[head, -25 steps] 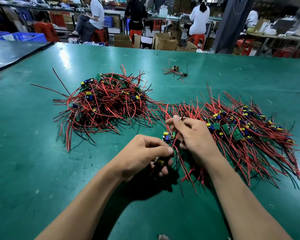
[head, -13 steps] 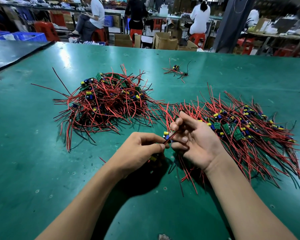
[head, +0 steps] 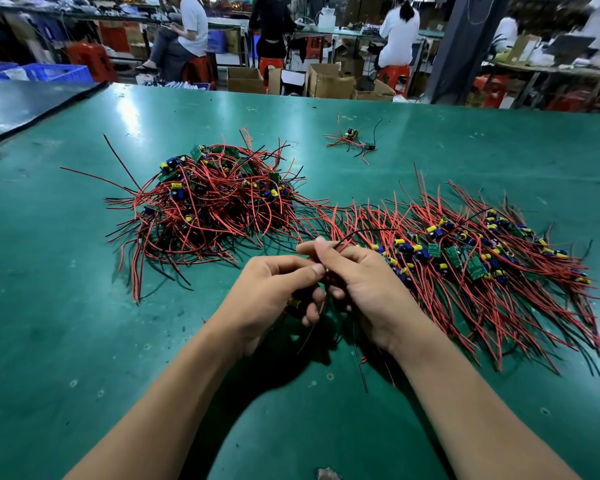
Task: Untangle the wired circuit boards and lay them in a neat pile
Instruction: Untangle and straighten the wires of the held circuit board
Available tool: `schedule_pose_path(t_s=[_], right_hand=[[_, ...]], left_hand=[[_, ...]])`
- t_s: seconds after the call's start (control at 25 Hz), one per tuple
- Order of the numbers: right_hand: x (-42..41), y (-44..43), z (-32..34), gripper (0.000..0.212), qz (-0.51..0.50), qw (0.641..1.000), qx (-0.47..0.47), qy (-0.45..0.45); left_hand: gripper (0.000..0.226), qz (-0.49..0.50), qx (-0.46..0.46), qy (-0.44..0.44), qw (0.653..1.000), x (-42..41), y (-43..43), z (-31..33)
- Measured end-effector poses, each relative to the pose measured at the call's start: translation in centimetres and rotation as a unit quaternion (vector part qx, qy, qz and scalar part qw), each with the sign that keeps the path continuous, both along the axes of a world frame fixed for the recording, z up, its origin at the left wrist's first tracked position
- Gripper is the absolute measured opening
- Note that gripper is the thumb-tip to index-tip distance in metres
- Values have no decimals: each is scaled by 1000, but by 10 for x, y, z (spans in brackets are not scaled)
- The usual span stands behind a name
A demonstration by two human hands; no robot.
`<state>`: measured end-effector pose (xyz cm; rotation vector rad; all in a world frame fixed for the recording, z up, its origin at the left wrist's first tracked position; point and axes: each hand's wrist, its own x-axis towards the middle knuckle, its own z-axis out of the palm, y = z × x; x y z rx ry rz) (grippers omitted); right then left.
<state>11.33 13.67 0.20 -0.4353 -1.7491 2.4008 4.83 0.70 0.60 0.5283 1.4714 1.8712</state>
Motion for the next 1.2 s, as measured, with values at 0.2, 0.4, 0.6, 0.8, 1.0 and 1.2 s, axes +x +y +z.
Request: schedule_pose_path(t_s=[0.2,0.4,0.6,0.8,1.0,1.2], right_hand=[[-3,14,-1,38,-72,989,123,47],[-1,28,-2,27,-152,972,161,77],[-5,19,1,37,-195,968,135,76],[-4,17,10,56,-118,985,-121,30],[4,28,19,47,-6,960,-280,23],[5,32,16,42,8,963,-268,9]], left_hand=[[14,-30,3,-2,1000,0,-2,4],[14,-67,-3,9,998,2,-4,6],[16,-79,9,-1,997,-1,-5,6],[16,-82,-16,9,996,-2,-6,1],[18,-63,-39,15,997,-6,-6,-3],[15,-63,-54,12,996,-5,-6,-3]])
